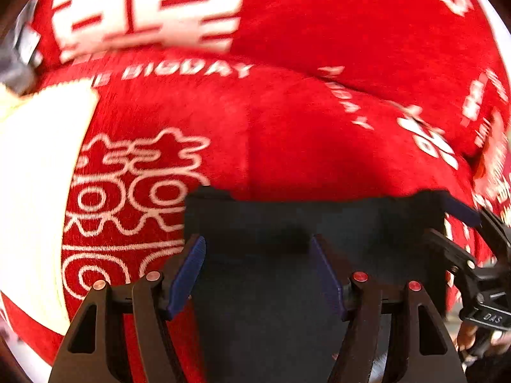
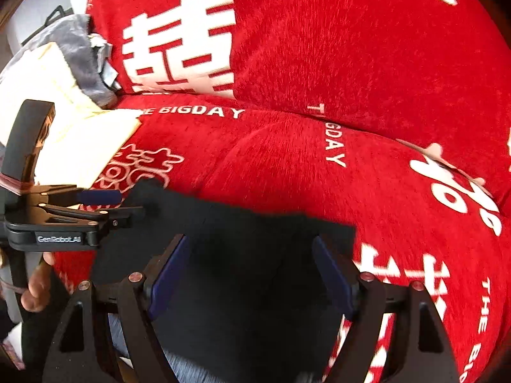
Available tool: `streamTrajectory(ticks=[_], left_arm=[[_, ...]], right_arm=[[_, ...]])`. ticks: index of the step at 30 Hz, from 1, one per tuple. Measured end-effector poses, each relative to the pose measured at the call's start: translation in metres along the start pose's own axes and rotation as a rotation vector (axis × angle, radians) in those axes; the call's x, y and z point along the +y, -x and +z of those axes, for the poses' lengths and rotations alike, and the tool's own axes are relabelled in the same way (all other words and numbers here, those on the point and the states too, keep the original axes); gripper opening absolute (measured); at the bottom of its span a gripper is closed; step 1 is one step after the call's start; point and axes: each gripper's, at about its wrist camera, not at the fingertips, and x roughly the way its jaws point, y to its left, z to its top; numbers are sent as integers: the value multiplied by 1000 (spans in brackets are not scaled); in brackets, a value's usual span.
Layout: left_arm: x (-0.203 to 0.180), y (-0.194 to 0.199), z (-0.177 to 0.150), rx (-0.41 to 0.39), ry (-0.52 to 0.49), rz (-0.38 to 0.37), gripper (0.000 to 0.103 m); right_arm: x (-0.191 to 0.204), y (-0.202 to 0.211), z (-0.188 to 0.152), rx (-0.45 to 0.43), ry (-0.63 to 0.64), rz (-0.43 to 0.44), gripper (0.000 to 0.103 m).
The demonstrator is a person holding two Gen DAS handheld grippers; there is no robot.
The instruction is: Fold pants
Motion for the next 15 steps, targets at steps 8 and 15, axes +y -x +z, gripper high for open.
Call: streamTrajectory(ticks=[8, 15], left_arm=[[12, -18, 0, 65, 16, 35, 75], [-9, -1, 9, 49, -17, 71, 75]], right_arm=[[-12, -35, -12, 97, -49, -16, 82], [7, -15, 8, 91, 5, -64, 84]])
